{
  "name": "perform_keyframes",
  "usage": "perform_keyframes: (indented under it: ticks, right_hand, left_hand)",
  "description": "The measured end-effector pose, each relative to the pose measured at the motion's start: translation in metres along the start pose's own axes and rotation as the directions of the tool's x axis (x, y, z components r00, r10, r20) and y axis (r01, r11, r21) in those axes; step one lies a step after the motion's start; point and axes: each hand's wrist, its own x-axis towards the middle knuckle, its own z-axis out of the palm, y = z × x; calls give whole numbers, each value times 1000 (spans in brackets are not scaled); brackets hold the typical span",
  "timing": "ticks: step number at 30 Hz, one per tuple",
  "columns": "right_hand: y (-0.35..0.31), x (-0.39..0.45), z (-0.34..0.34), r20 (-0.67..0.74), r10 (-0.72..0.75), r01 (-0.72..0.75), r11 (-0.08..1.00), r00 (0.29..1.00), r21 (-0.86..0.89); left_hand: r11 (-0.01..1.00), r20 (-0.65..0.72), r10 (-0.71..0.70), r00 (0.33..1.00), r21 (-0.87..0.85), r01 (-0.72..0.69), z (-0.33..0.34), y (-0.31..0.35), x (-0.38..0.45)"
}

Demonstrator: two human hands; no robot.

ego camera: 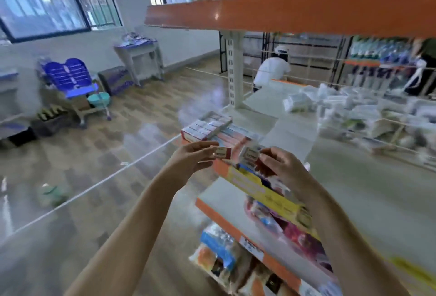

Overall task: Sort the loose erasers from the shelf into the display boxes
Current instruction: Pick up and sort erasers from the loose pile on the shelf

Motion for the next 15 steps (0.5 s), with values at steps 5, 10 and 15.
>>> perform_keyframes:
  ticks: [5, 10, 15]
  right_hand:
    - [-16, 92, 28, 39, -20, 27, 985, 999, -171]
    - [-14, 165, 58, -36, 10, -20, 955, 999, -297]
    - [-4, 221, 85, -128, 44, -100, 880, 991, -464]
  left_hand:
    - [995, 32, -11, 999, 99, 8, -60, 26, 84]
    - [993, 61, -25, 998, 118, 18, -96, 30, 148]
    - [987, 125, -41, 991, 162, 20, -131, 26, 212]
